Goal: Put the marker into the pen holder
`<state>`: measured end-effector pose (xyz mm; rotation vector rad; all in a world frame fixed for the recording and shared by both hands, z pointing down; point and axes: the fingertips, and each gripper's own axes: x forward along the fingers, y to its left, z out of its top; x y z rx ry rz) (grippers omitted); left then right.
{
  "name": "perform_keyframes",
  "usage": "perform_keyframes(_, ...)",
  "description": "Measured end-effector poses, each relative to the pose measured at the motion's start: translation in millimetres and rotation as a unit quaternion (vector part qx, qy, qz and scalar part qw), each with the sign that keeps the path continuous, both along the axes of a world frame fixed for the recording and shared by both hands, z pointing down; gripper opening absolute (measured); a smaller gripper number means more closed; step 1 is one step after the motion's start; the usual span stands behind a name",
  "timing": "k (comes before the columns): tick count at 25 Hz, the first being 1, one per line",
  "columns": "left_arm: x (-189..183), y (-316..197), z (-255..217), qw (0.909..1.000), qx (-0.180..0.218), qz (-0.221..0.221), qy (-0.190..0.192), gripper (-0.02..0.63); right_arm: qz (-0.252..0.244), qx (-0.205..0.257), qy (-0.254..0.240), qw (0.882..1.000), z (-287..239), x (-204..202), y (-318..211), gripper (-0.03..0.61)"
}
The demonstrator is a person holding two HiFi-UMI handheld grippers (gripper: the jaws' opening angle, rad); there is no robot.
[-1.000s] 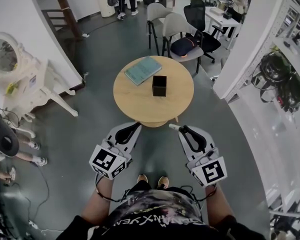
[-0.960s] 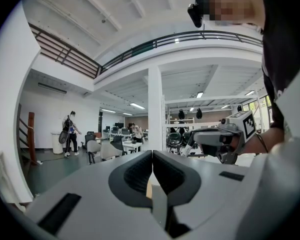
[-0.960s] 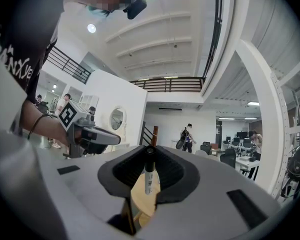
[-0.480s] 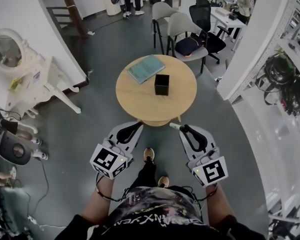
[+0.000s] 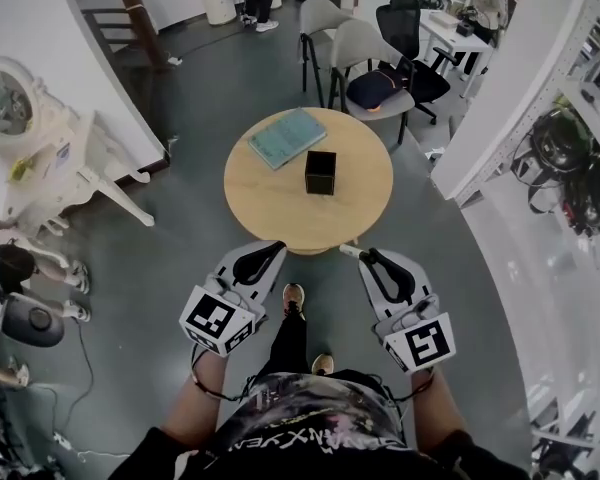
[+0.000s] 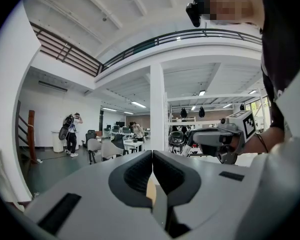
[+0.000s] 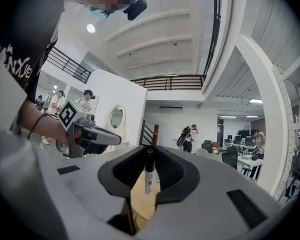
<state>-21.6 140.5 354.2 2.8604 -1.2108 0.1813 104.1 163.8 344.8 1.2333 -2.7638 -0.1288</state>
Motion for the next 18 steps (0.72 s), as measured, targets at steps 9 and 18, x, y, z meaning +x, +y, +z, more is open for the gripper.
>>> perform_keyframes(9,-6,-64,11,0.9999,-0.008,0.005,0.005,0.020,0.004,-0.007,0.006,1.000,8,-9,-62,0.069)
perform_keyframes(18,-21,-145,21,0.9996,-0.017,0.017,0.012,0.020,0.013,-0.016,0.016,1.000,15,-27,-141,0.069)
